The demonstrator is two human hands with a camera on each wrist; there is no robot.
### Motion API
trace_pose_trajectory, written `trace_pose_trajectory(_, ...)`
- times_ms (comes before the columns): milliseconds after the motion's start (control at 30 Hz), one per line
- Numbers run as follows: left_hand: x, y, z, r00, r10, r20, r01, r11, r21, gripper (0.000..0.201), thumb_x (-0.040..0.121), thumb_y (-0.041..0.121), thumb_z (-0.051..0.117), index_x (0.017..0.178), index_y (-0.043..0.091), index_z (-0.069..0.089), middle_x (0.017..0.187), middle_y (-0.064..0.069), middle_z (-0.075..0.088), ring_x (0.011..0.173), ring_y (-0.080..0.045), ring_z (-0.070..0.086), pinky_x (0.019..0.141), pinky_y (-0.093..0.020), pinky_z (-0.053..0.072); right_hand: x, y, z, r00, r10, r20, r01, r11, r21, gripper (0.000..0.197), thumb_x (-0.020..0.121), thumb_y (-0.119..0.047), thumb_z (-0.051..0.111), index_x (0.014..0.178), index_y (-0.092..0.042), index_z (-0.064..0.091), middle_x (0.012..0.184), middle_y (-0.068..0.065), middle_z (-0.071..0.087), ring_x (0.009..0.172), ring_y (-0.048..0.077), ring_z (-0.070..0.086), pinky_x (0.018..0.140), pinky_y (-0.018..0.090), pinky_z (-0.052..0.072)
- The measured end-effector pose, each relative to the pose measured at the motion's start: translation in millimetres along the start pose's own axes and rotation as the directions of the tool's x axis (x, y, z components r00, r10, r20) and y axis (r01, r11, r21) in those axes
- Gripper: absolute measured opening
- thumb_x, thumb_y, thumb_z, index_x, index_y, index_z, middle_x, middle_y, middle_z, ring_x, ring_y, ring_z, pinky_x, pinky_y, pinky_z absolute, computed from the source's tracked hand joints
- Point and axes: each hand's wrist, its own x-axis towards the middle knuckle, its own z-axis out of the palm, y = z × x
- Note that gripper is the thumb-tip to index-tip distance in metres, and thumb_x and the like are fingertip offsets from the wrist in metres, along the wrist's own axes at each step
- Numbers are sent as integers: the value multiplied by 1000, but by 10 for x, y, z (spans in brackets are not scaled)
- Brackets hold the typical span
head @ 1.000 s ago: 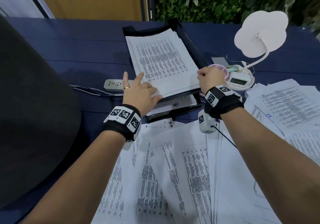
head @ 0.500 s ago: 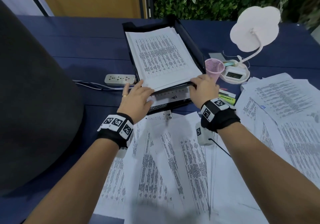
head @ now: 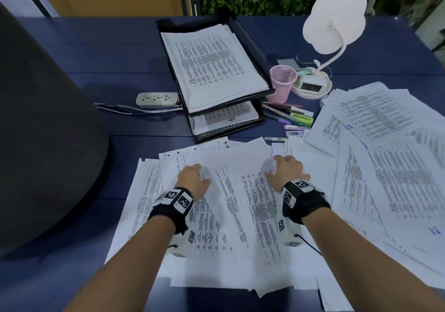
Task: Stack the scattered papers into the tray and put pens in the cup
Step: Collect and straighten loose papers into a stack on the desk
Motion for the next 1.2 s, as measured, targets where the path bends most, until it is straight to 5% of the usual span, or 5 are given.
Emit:
trace_pose_trajectory(300, -8, 209, 280, 997, -75, -20, 73, 993, -89, 78, 75, 38, 76, 140, 17, 36, 141, -12, 37, 125, -28, 42, 101, -40, 42, -50, 149, 67, 991, 133, 9, -133, 991, -2, 84, 76, -50, 66, 137, -17, 20, 135, 8, 31, 127, 28, 33, 93, 50, 41)
trace_pose_trajectory(800, -17, 280, 278, 998, 10, 55, -25, 956, 291, 100, 67, 61, 73, 146, 25, 24, 155, -3, 17, 141, -26, 20, 110, -49, 29, -64, 180, -233, 999, 19, -27, -11, 967, 255, 18, 92, -15, 44, 77, -7, 44, 85, 10, 54, 89, 31, 57, 68, 28, 40)
trace_pose_trajectory(933, -7, 301, 206, 999, 22, 44, -34, 958, 284, 75, 80, 63, 57, 141, 25, 36, 151, -3, 28, 135, -27, 32, 109, -48, 31, -71, 30, -143, 995, -97, -20, 86, 745, 662, 37, 89, -14, 49, 60, -14, 26, 59, 2, 31, 60, 22, 37, 55, 31, 38)
trace_pose_trajectory(1033, 42, 367, 92, 999, -49, 16, 46, 987, 154, 61, 92, 65, 25, 109, 19, 60, 131, -11, 53, 118, -32, 49, 103, -49, 36, -118, -2, -148, 973, -194, 127, -37, 408, 912, 27, 94, -18, 46, 67, -17, 48, 71, 5, 58, 68, 21, 55, 68, 29, 45)
trace_pose_trajectory(1200, 71, 494, 94, 994, -100, 40, 102, 993, -54, 71, 93, 65, 20, 74, 8, 57, 105, -21, 60, 102, -36, 54, 96, -44, 41, 75, 368, -149, 997, -10, -70, 39, 907, 420, 26, 96, -27, 42, 114, -15, 56, 120, 10, 60, 110, 29, 54, 90, 33, 46)
